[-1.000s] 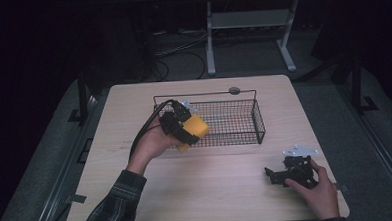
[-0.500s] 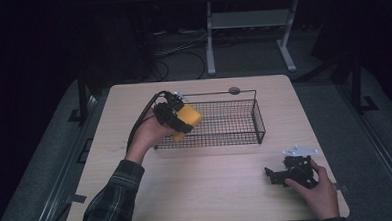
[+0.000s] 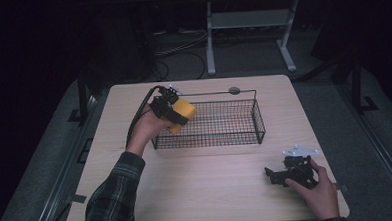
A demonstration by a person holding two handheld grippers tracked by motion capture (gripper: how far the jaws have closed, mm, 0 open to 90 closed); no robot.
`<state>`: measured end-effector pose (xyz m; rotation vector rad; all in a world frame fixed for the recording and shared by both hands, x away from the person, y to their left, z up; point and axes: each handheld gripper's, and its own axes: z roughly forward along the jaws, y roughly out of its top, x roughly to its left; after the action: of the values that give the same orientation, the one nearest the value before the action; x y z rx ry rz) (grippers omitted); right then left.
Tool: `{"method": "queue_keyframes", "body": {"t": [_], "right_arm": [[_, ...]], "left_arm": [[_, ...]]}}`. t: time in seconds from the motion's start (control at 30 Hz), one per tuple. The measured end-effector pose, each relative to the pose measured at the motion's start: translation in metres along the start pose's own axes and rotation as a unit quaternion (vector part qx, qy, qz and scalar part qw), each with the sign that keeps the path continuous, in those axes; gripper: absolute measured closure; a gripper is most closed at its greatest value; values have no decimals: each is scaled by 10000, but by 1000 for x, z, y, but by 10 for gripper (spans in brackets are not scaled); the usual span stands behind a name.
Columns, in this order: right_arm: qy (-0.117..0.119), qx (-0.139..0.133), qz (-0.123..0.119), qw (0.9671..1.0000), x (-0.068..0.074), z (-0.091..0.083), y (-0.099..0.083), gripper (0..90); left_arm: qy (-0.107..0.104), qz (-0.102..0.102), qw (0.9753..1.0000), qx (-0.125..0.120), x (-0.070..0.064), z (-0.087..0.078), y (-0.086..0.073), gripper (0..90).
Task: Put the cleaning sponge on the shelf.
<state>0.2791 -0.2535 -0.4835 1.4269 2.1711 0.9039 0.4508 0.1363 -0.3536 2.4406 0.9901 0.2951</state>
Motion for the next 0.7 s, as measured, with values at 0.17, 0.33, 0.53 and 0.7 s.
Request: {"method": "queue_keyframes", "body": {"t": [0.17, 0.33, 0.53, 0.7], "right_arm": [[-1, -2, -8, 10000, 0, 0, 0, 0], [-1, -2, -7, 10000, 0, 0, 0, 0], [-2, 0, -1, 10000, 0, 0, 0, 0], [-2, -1, -3, 10000, 0, 0, 0, 0]], "left_arm": [[69, -49, 9999, 79, 7, 8, 2, 228], [114, -106, 9997, 163, 14, 16, 2, 228], [132, -162, 9994, 268, 19, 27, 0, 227], [127, -301, 9989, 348, 23, 36, -5, 228]]}}
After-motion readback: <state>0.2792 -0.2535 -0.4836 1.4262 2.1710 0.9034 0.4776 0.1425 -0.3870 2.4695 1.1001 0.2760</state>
